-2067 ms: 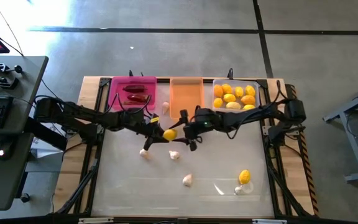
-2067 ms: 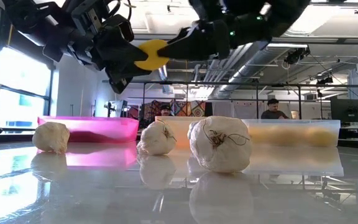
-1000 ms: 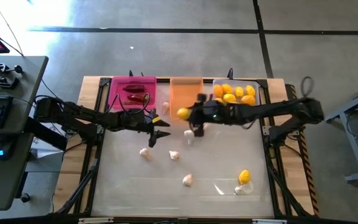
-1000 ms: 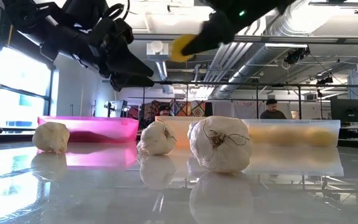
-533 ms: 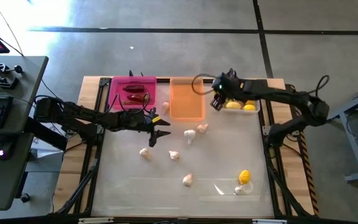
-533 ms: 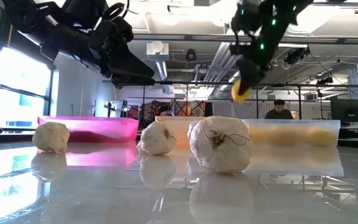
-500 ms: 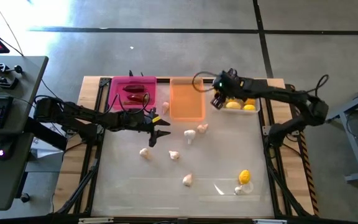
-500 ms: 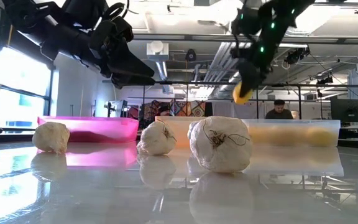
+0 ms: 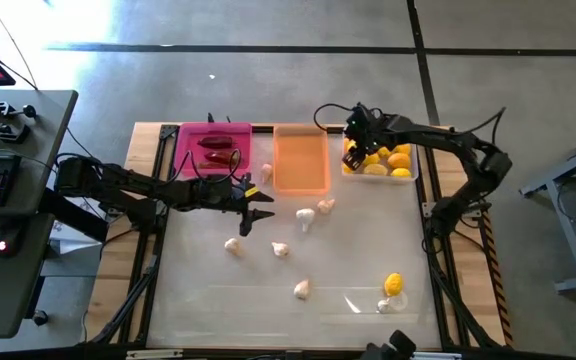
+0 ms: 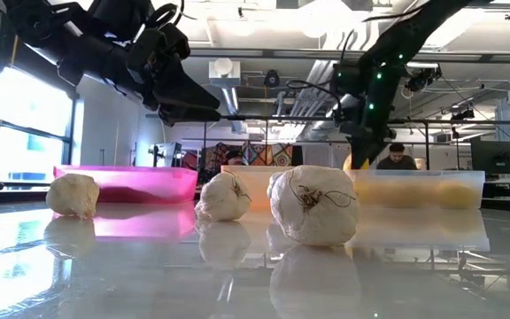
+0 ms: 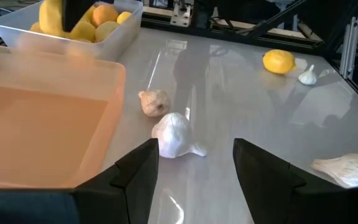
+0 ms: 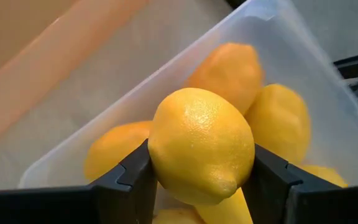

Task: Sort produce into baskets
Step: Put the yellow lemon into the transparent bin

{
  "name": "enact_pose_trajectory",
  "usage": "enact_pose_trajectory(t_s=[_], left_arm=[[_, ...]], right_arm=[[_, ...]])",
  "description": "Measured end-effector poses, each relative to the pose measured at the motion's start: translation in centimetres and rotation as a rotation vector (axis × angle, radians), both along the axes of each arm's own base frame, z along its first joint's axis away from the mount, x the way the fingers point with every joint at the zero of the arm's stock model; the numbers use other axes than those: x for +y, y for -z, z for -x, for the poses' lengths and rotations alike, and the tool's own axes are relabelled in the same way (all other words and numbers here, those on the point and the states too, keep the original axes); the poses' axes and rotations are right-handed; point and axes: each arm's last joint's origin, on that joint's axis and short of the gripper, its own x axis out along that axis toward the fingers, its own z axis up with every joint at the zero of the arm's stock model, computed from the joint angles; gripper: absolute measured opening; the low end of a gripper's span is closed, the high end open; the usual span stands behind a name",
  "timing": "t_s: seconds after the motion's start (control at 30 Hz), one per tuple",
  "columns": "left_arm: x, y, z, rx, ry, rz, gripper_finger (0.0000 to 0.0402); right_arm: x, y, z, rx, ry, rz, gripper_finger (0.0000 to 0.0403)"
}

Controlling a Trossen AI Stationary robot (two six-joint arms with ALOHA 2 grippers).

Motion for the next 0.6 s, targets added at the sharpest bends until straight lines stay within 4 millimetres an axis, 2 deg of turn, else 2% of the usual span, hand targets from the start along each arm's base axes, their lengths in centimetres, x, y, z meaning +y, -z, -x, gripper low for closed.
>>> enact_pose_trajectory(t_s=[0.2,0.3,0.6], left_arm=[[0.0,0.0,0.0,0.0,0.0,0.0,0.0192],[0.0,0.0,0.0,0.0,0.0,0.0,0.0192],[0.0,0.0,0.0,0.0,0.0,0.002,0.0192]], right_arm=[[-0.2,1.2,-0.3,0.024,-0.001,-0.044,0.0172],[-0.1,1.5,-0.5,0.032,-0.004,-0.05,0.0185],[1.4,1.2,-1.7,0.156,-0.072,0.065,0.0293]])
